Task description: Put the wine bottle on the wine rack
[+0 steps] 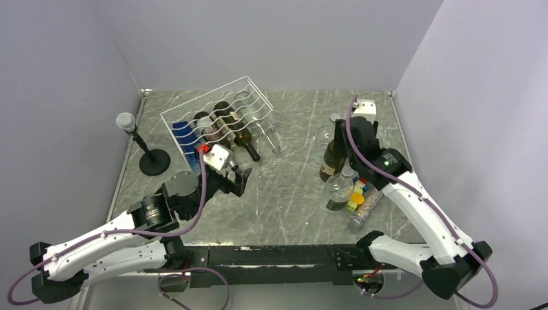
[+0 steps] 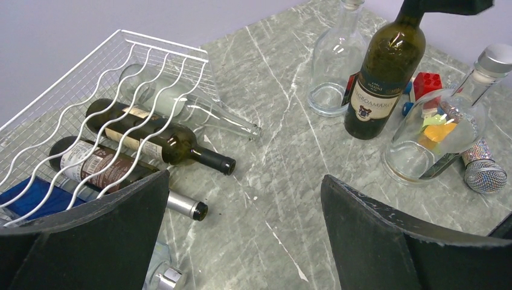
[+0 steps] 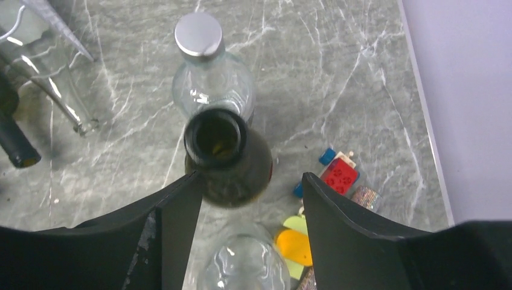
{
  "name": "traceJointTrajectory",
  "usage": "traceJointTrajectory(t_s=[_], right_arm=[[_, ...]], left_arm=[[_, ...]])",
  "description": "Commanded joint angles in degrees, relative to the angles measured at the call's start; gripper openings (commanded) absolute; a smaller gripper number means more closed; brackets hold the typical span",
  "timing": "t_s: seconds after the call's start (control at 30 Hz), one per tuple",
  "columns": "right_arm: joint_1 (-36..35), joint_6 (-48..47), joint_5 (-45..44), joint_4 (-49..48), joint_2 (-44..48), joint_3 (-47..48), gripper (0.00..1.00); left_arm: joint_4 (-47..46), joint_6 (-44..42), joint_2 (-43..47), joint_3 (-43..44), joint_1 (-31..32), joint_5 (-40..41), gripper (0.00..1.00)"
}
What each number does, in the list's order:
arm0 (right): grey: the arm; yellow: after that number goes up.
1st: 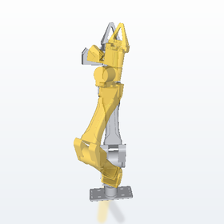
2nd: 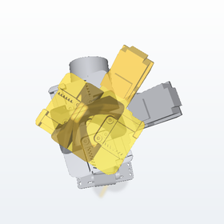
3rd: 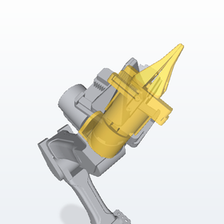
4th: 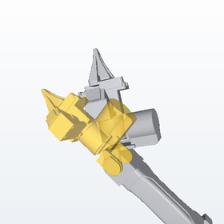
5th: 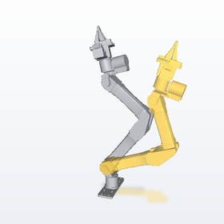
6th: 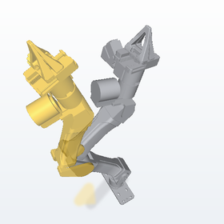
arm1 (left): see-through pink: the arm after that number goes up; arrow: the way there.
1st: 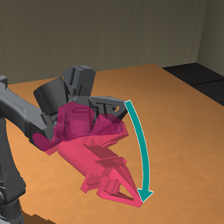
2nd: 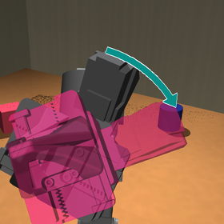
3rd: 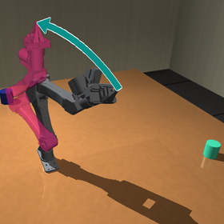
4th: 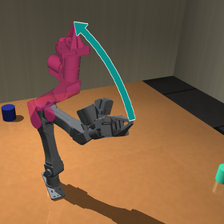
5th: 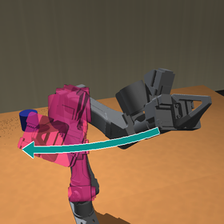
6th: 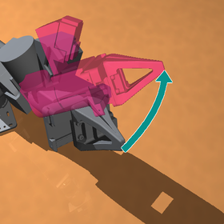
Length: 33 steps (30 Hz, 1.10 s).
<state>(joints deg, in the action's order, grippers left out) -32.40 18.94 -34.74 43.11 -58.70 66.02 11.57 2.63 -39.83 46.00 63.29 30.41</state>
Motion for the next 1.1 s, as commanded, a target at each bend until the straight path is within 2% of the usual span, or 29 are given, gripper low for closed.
traceJointTrajectory(t_s=[0.0, 0.13, 0.23, 0.33, 0.43, 0.5, 0.7, 0.83, 1.07], right_arm=[[2.3, -3.9, 2.5, -8.6, -4.3, 2.9, 0.64], [3.0, -3.7, 4.5, -9.9, -6.1, 3.1, 0.61], [3.5, -4.1, 5.3, -11.6, -6.3, 2.2, 0.53], [4.2, -4.5, 5.9, -12.4, -6.5, 2.0, 0.32], [4.5, -4.4, 6.7, -11.3, -7.4, 3.0, 0.16], [4.6, -4.0, 8.1, -9.2, -7.4, 4.4, 0.0], [4.6, -3.3, 17.6, -9.9, -3.9, 5.5, 0.0], [4.6, 0.9, 23.2, -8.8, -2.0, 9.1, 0.0], [4.7, 6.1, 33.8, -6.6, -1.0, 16.1, 0.0]], left_arm=[[-1.3, 0.9, 0.9, 1.2, -0.2, 1.2, 0.99], [-1.2, 1.0, 1.1, 1.2, -0.2, 1.3, 0.99], [-1.2, 1.1, 1.2, 1.1, -0.2, 1.2, 0.99], [-1.2, 1.1, 1.3, 1.1, -0.2, 1.0, 0.99], [-0.9, 1.3, 1.2, 1.3, -0.2, 1.3, 0.99], [-0.5, 1.2, 1.3, 1.4, -0.2, 2.0, 0.99], [-0.5, 1.2, 1.9, 1.5, -0.2, 0.2, 0.99], [0.9, 2.8, 0.7, 3.0, -0.2, -2.4, 0.99], [1.0, 8.4, 0.6, 1.5, -0.2, -10.9, 0.99]])
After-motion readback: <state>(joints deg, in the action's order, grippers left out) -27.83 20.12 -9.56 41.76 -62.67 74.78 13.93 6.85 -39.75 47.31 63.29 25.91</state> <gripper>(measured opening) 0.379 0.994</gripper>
